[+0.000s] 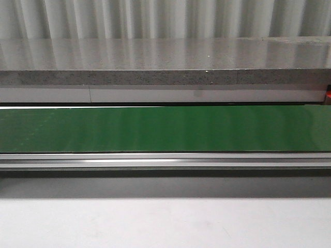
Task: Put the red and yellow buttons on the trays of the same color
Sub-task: 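Grasp a yellow button with the left gripper and lower it onto the belt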
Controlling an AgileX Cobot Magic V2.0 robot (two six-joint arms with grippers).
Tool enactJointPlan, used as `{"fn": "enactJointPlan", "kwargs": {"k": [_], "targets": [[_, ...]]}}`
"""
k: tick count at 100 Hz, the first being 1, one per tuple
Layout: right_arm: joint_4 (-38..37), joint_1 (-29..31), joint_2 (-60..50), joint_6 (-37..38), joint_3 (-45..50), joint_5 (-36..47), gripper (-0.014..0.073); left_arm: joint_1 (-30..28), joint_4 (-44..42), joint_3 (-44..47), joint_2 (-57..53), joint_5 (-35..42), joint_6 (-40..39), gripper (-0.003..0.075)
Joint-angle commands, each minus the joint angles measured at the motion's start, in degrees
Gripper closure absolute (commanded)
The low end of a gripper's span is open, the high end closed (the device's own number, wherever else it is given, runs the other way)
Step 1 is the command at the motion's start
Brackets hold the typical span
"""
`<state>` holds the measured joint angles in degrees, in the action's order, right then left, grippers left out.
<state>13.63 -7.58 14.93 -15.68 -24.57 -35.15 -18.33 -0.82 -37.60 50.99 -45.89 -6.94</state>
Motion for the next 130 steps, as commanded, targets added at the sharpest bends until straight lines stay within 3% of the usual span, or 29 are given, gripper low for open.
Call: {"fn": "enactJointPlan", "kwargs": {"k": [1, 54, 73, 91, 130], "targets": [[0.2, 0.0, 0.5, -0.6, -1.4, 3.7, 0.066, -1.3, 0.0, -2.7, 3.4, -2.2, -1.3, 0.0209], [0.2, 0.0, 0.5, -0.6, -1.4, 3.7, 0.066, -6.9, -1.1, -18.5, 25.1, -19.0, -0.8, 0.0209], [0.2, 0.0, 0.5, -0.6, -1.4, 3.7, 0.066, -7.0, -1.1, -19.7, 30.8, -18.2, -0.2, 0.022], [0.2, 0.0, 0.5, -0.6, -1.4, 3.7, 0.066, -7.0, -1.1, -20.0, 34.7, -15.7, -0.2, 0.0302], [0.2, 0.0, 0.5, -0.6, -1.4, 3.7, 0.066, -7.0, -0.4, -20.6, 41.5, -9.0, 0.0, 0.0302]]}}
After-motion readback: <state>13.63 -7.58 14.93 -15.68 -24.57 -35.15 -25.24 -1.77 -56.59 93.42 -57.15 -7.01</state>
